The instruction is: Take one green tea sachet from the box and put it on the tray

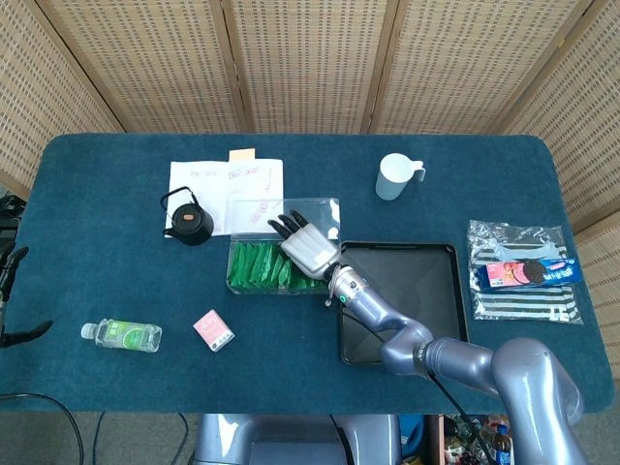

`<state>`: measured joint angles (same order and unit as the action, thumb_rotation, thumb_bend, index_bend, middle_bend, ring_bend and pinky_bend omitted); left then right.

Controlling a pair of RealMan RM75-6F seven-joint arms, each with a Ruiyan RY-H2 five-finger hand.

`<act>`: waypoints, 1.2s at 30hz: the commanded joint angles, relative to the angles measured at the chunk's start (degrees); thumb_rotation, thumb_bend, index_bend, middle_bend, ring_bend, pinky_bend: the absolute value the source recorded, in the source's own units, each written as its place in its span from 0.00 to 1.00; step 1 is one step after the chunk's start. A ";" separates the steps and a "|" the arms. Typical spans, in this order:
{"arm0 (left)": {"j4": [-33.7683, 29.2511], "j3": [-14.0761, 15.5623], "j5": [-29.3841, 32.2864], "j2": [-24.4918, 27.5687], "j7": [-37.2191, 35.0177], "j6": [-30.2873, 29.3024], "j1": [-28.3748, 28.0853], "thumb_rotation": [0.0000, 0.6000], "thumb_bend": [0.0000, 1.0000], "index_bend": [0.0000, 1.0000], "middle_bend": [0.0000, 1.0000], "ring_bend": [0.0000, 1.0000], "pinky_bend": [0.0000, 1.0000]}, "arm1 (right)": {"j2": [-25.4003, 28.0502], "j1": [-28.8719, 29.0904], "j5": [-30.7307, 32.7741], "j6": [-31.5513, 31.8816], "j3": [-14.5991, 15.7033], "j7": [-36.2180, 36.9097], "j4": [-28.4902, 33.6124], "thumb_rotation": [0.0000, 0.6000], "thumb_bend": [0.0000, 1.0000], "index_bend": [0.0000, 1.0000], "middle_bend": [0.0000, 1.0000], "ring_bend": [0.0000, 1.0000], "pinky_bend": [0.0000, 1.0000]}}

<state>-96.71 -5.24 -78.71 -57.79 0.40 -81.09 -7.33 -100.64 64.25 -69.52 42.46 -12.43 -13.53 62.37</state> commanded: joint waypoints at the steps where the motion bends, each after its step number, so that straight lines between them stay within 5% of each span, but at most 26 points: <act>1: 0.02 0.00 -0.02 0.00 -0.03 -0.04 0.02 1.00 0.06 0.00 0.00 0.00 0.00 | -0.28 -0.10 -0.41 0.23 0.02 0.45 -0.26 1.00 0.59 0.56 0.13 0.02 0.01; 23: 0.10 -0.03 -0.08 0.23 -0.83 -0.03 0.10 1.00 0.06 0.00 0.00 0.00 0.00 | -1.39 -0.99 -3.33 3.47 -0.78 2.66 -0.81 1.00 0.62 0.63 0.14 0.03 0.03; 36: -0.29 0.29 -1.42 0.54 -1.49 -0.88 0.43 1.00 0.06 0.00 0.00 0.00 0.00 | 6.26 -2.98 -3.62 8.76 -3.76 -0.25 10.35 1.00 0.62 0.63 0.14 0.04 0.04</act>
<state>-97.00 -4.96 -80.11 -57.26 -1.08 -81.97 -6.91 -95.85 61.78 -73.29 50.26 -15.58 -12.73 70.94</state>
